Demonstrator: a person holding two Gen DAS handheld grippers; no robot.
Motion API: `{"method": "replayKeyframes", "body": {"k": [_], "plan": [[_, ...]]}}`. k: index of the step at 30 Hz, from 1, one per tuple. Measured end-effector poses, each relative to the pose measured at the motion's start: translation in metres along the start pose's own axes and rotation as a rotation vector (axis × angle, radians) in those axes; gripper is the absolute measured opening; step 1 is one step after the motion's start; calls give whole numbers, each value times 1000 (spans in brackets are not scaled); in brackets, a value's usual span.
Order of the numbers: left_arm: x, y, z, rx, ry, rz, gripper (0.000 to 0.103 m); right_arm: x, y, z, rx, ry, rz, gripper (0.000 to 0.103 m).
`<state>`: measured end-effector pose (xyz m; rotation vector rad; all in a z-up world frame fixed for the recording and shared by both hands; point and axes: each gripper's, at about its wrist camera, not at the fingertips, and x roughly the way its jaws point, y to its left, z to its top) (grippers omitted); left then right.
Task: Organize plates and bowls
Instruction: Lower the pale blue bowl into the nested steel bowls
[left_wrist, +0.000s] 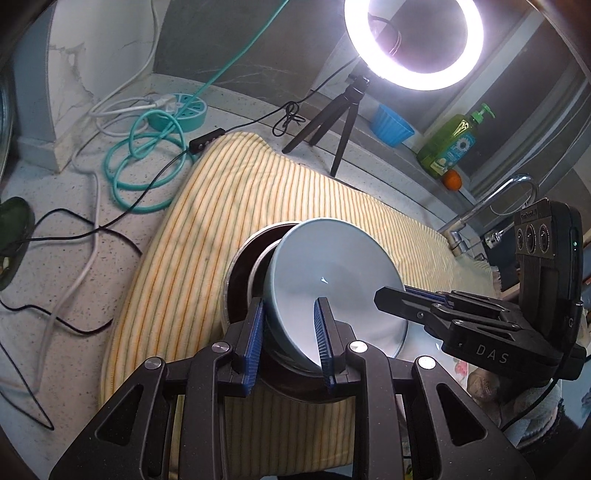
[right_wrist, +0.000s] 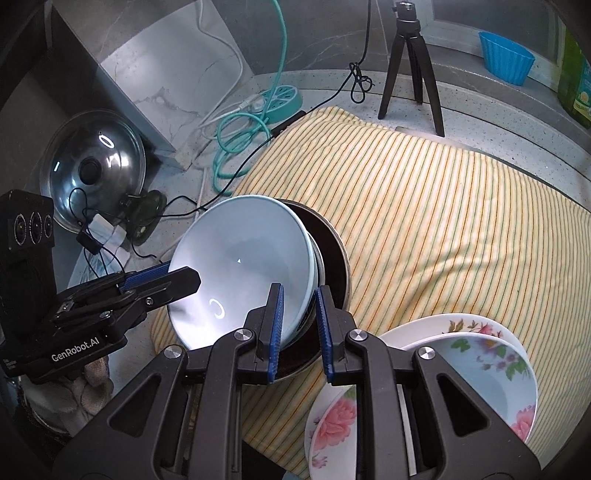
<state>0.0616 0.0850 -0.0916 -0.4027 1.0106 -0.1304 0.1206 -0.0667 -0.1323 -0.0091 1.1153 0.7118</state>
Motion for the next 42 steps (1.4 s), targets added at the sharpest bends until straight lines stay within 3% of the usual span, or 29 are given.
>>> {"method": "replayKeyframes", "body": {"k": [13,17,20,21,22,32,42], "plan": [[2,-1,0,22,-3,34,24,9,6,0,-36,14,-38,19],[0,-1,1,8,-14,32,30,6,6,-1,-43,1,-42,19],[-4,-1,2,9,-27,34,34,-2,5,-1,-33,-24,-26,28],[-5,-1,2,6,-29,32,34,-5,4,-1,-28,-35,-24,36],[-6,0,3,2,-33,30,34,-7,3,-1,-22,-43,-22,37],[-15,28,1,-84,-54,33,34,-24,-29,-7,110,-77,11,37],[-4,41,-6,-128,-15,27,32,-11,-53,-15,194,-38,32,37]]}}
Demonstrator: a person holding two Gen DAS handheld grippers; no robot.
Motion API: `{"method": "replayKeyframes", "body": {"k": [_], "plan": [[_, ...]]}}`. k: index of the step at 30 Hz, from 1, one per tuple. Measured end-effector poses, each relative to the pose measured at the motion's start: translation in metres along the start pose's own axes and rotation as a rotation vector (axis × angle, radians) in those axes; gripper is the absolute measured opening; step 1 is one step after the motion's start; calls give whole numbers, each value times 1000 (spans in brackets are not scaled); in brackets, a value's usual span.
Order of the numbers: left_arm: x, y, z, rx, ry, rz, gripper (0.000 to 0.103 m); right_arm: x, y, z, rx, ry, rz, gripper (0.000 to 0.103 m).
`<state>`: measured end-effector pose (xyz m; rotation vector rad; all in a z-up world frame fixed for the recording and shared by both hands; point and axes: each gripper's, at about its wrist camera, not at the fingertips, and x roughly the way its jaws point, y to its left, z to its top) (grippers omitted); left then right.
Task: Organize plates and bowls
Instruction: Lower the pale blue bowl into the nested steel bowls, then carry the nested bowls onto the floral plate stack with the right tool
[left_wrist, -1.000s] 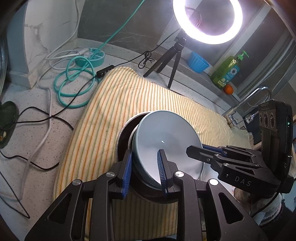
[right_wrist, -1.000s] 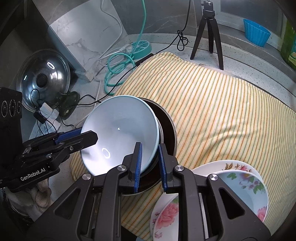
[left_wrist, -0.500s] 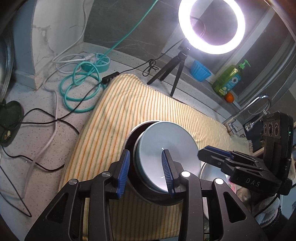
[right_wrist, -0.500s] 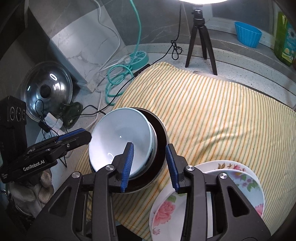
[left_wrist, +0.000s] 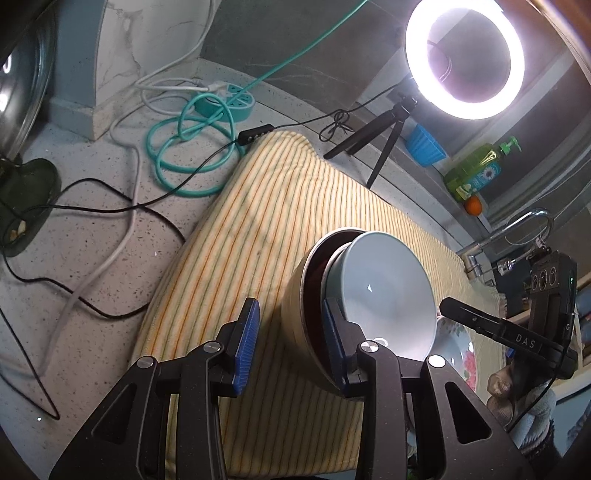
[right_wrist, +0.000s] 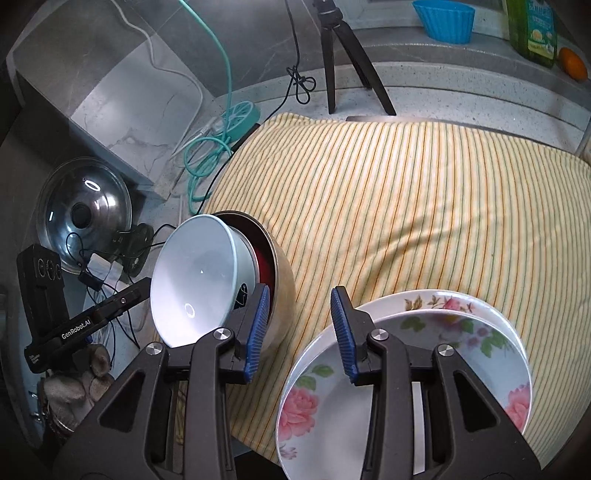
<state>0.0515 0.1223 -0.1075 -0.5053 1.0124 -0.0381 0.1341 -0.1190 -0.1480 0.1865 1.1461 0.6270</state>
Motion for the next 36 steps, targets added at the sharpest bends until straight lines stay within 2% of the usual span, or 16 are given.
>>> {"method": "replayKeyframes", "body": {"k": [3,10,18,20,28,36], "plan": [[4,1,0,-8,9,-6,31,6,1,-1,5,15,17,37],[8,5,0,-28,13,-16,30,18,1,0,18,45,37,26],[10,5,-1,-7,25,8,26,25,4,0,12,58,36,24],[11,2,-1,10,26,12,20,28,5,0,7,66,34,23],[17,1,-1,6,48,-18,14,35,10,-1,-5,82,45,14],[18,-4,0,25,50,-20,8,35,13,0,-18,82,28,13]]}}
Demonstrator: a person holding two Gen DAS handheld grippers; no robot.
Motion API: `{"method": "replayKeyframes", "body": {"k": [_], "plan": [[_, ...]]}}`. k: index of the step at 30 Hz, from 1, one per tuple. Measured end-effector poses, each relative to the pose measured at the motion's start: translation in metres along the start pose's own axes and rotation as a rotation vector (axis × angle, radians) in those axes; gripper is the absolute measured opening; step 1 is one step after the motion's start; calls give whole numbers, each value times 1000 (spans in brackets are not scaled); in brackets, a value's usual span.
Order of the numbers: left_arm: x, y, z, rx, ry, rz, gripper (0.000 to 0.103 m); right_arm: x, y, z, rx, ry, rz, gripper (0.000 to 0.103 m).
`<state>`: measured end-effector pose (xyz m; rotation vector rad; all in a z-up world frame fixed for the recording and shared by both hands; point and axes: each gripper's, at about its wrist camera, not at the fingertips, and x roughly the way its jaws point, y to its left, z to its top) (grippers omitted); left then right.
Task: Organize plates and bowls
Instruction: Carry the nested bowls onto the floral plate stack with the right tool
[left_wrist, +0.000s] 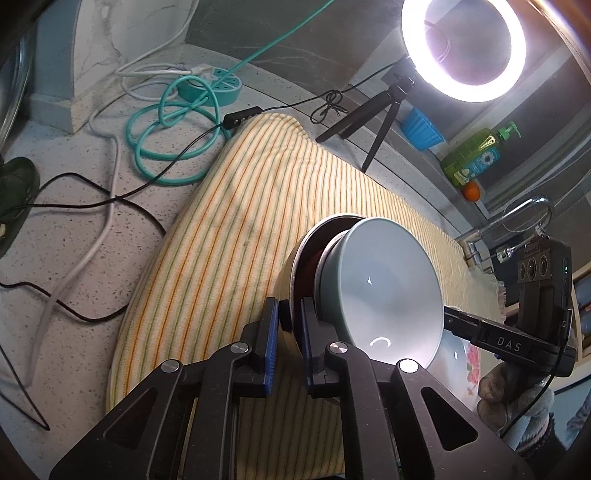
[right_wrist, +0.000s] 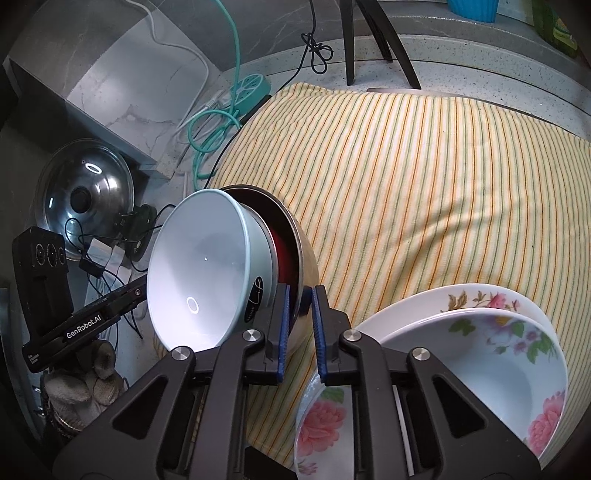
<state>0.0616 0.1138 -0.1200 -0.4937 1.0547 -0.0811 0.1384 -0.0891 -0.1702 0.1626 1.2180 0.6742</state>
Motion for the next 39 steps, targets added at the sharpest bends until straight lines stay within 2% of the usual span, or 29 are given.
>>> {"method": "replayKeyframes", "body": {"k": [12,25,39], "plan": [[-13,-12,0,8,-21,-11,8,-22,0,-1,0,-25,4,13],[-37,-57,4,65,-68,-85,8,-85,-15,-13,24,-108,7,13],[-18,-118,-20,149,-5,-163,8,-139,-65,-56,114,-155,-45,14]]}}
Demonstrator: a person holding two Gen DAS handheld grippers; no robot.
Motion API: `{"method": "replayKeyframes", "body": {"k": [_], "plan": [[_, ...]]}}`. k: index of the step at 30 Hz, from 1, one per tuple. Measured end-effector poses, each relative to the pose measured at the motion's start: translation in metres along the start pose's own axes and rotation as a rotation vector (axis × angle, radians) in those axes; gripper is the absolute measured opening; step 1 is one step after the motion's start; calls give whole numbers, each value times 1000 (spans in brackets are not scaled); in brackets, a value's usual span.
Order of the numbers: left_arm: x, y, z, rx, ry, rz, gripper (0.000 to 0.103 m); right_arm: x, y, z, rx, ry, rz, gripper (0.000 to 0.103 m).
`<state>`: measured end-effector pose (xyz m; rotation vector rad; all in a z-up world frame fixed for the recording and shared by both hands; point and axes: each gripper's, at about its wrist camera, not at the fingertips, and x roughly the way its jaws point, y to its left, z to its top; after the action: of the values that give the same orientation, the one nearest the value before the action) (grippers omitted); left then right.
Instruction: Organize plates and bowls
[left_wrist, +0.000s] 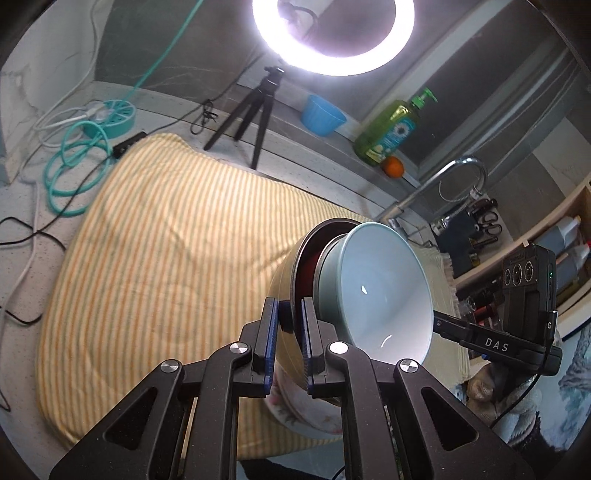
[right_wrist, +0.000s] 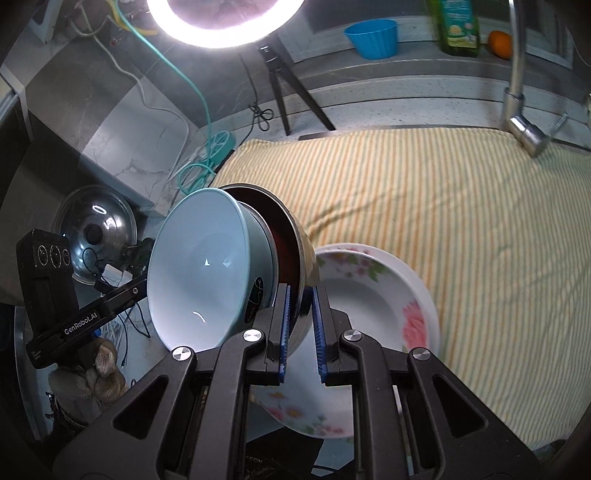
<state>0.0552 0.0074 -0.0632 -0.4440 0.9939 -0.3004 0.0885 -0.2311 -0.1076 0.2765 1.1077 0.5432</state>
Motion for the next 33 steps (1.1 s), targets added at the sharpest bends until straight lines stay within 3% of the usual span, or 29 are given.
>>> {"method": "replayKeyframes", "body": {"k": [16,33], "plan": [[33,-37,-32,20,91,-2,8,-14,-57,-37,65,32,-29,13],[43,-41,-40,7,100,55,8,-6,-69,-40,54,58,9,15]]}}
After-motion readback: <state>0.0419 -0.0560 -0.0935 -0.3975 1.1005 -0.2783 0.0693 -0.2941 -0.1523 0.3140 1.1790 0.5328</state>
